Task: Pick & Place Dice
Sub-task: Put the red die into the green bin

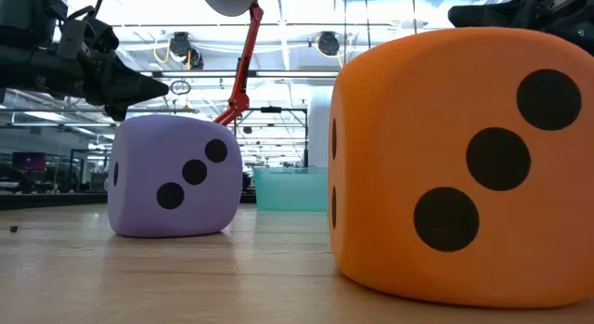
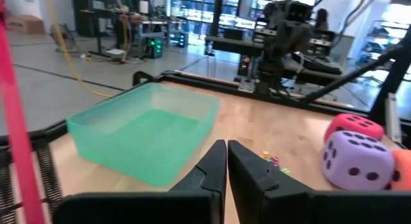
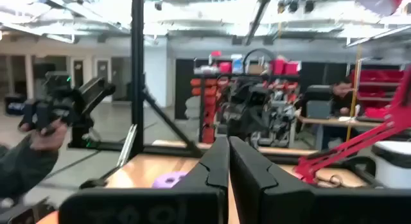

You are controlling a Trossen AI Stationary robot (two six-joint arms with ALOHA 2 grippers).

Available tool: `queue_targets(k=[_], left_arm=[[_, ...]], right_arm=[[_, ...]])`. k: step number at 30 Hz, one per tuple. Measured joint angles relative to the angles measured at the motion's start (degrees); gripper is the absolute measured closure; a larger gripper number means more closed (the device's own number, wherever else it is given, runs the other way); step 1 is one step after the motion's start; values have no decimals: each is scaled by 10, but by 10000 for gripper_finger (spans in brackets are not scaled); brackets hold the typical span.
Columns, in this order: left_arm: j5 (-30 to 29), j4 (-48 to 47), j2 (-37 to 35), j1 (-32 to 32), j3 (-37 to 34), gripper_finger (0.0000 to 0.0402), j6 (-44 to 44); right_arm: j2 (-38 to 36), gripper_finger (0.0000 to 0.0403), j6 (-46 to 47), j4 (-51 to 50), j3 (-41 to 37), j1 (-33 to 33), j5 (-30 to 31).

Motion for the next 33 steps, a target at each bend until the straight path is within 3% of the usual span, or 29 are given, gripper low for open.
queue_targets(k=[9, 17, 23, 28, 31, 33], left_arm=[[-1, 5, 0, 0, 0, 378, 2], [-10, -2, 0, 0, 0, 378, -15], [-20, -2, 0, 0, 0, 378, -3], [-43, -13, 0, 0, 0, 378, -4], [-48, -26, 0, 0, -1, 378, -9], [-49, -29, 0, 0, -1, 378, -10]], right_arm=[[117, 399, -90, -76, 103, 112, 232], [245, 379, -182, -115, 217, 176, 331], [308, 314, -211, -170, 296, 225, 441], [332, 232, -240, -317, 414, 272, 591], [340, 185, -185, -435, 496, 296, 651], [338, 160, -128, -478, 531, 303, 657]])
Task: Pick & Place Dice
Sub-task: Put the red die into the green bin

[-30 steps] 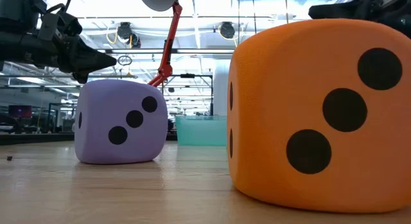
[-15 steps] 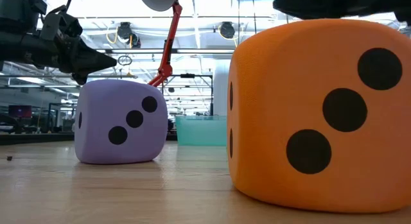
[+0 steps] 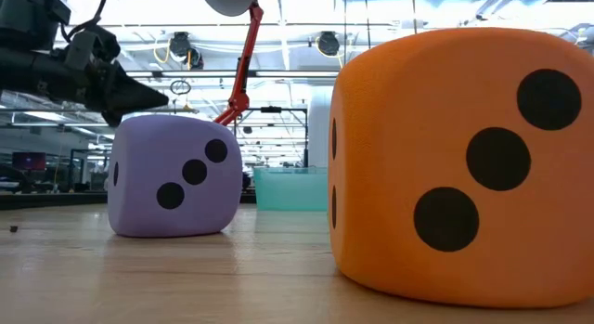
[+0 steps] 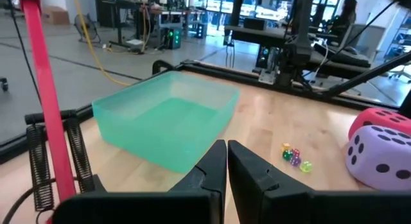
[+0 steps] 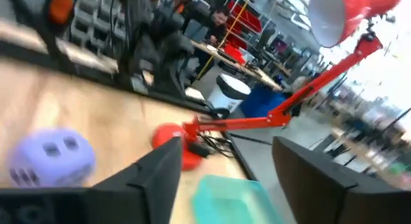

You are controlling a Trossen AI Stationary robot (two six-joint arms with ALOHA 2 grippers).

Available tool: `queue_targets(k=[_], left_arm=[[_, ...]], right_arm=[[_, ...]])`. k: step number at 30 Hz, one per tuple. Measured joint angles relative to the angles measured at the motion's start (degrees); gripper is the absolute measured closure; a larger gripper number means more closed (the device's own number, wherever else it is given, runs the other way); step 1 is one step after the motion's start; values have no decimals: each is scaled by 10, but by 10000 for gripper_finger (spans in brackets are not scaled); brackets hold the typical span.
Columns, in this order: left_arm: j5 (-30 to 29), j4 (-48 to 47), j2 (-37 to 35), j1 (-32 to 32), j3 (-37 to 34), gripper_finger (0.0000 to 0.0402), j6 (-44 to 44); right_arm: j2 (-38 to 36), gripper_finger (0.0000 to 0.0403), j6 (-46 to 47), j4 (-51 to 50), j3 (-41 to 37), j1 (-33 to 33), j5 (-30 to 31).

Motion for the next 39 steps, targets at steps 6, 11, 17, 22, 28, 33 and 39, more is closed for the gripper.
queue_targets(k=[6, 11, 17, 22, 28, 33, 39], left_arm=[[0, 1, 0, 0, 0, 378, 47], [1, 10, 0, 0, 0, 378, 34], [2, 8, 0, 0, 0, 378, 34], [2, 8, 0, 0, 0, 378, 37], [6, -1, 0, 0, 0, 378, 35], [6, -6, 0, 0, 0, 378, 42], [5, -4, 0, 0, 0, 378, 52]], right_arm=[[-27, 134, 190, -173, 58, -3, -170], [-26, 134, 325, -330, 79, -24, -228], [-21, 128, 441, -433, 80, -40, -329], [-3, 126, 484, -465, 80, -49, -405], [17, 126, 458, -520, 80, -40, -478], [32, 126, 435, -535, 80, -26, -489], [63, 94, 370, -506, 79, -12, -489]])
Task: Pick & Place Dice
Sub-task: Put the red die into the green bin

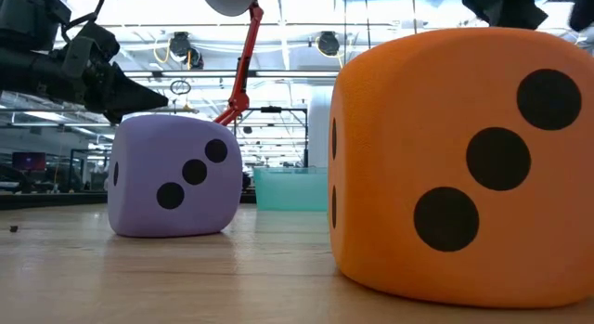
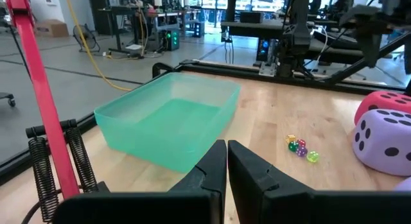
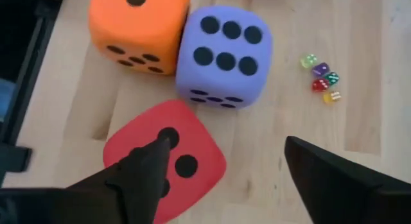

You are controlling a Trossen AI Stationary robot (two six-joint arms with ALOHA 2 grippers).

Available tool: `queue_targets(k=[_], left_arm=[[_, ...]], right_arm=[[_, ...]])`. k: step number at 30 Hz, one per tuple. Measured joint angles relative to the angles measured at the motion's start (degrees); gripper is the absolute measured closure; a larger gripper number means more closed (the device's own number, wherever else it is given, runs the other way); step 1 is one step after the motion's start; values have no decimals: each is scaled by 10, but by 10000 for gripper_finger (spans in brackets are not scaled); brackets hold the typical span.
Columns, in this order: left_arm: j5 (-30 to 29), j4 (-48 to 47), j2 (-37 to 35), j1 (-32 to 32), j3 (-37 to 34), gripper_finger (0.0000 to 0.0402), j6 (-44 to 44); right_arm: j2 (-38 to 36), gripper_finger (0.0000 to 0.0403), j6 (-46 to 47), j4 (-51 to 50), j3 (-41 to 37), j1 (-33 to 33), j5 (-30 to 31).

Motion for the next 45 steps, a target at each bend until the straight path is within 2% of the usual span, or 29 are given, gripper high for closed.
queue_targets(k=[6, 8, 11, 26, 35, 41, 45], left_arm=[[0, 0, 0, 0, 0, 378, -14], [0, -1, 0, 0, 0, 378, -16], [0, -2, 0, 0, 0, 378, -13], [0, -3, 0, 0, 0, 378, -2], [0, -3, 0, 0, 0, 378, 6], [0, -3, 0, 0, 0, 378, 1], [-1, -3, 0, 0, 0, 378, 12]], right_arm=[[33, 19, -22, 18, 0, -1, 18], [41, 7, -17, 26, 0, -1, 16], [47, 9, -14, 35, 0, -2, -1], [44, 3, -3, 62, 0, 37, -1], [54, 5, -36, 67, 0, 77, 1], [56, 6, -38, 54, 0, 78, -1], [56, 6, -42, 0, 22, 81, -1]])
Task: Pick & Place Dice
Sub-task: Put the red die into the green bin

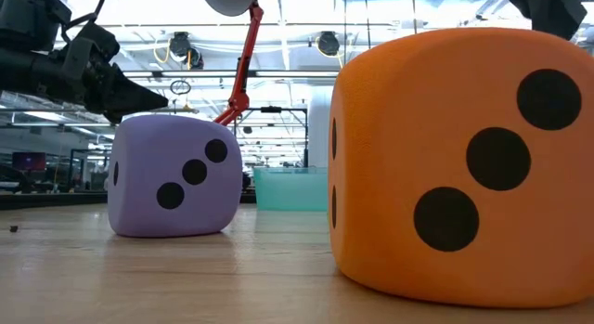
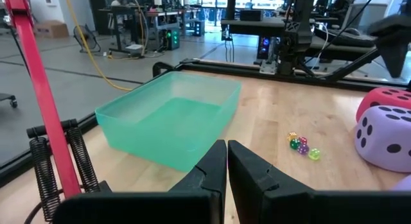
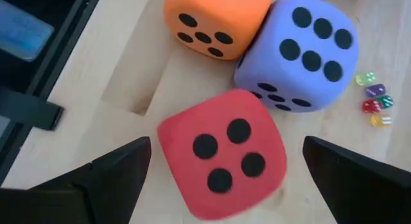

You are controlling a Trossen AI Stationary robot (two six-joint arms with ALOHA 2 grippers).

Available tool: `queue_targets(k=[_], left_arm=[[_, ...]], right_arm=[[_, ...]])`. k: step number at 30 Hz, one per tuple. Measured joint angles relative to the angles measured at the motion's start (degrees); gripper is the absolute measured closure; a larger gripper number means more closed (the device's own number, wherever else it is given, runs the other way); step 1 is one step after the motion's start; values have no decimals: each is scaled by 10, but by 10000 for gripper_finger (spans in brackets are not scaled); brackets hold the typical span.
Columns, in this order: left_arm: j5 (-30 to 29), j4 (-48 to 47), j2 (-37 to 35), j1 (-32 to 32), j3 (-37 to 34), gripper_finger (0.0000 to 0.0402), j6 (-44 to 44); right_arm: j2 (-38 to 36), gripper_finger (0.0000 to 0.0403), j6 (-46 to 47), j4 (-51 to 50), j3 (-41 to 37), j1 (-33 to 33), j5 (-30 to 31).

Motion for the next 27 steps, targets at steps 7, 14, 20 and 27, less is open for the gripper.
queue_targets(k=[7, 14, 20, 27], left_arm=[[0, 0, 0, 0, 0, 378, 8], [0, -14, 0, 0, 0, 378, 7], [0, -14, 0, 0, 0, 378, 18], [0, -14, 0, 0, 0, 378, 18]], right_arm=[[2, 6, -21, -30, 5, -1, 1], [14, 6, -39, -28, 6, -5, -13], [46, 6, -115, -31, 6, -15, -32], [61, 6, -147, -32, 6, -62, -68]])
